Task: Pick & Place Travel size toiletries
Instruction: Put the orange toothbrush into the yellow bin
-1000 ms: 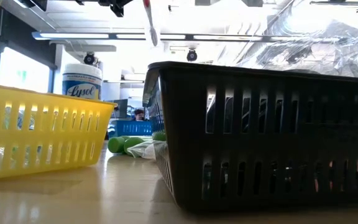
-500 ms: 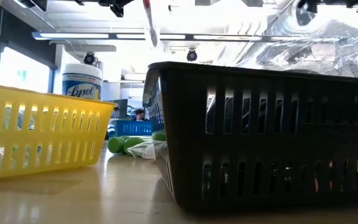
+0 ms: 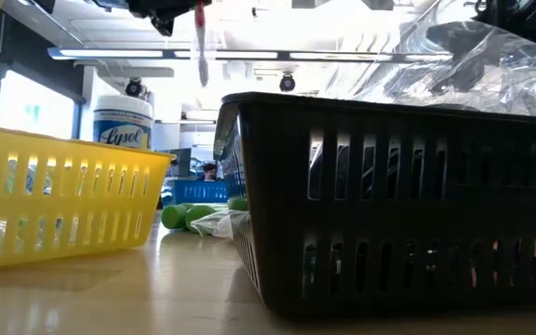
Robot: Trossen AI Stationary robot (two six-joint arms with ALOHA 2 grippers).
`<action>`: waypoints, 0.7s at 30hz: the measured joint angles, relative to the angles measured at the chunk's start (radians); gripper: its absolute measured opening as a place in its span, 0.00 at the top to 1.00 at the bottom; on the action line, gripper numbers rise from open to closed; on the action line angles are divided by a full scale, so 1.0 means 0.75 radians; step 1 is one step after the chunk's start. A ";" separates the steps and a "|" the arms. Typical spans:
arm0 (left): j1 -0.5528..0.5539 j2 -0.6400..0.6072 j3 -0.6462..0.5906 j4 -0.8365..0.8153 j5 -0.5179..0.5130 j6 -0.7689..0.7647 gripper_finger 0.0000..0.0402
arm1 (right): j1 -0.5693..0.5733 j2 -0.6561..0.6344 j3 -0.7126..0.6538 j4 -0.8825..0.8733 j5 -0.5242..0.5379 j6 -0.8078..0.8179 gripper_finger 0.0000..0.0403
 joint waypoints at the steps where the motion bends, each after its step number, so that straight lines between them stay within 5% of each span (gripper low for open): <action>1: 0.000 -0.006 0.000 -0.029 0.006 -0.009 0.95 | 0.000 0.001 -0.008 0.000 -0.001 0.002 1.00; 13: -0.181 -0.024 0.008 -0.280 0.018 -0.158 0.95 | 0.006 0.001 -0.120 0.049 -0.027 -0.010 1.00; 21: -0.404 0.050 0.320 -0.704 -0.041 -0.357 0.95 | -0.007 0.001 -0.119 0.049 -0.046 -0.043 1.00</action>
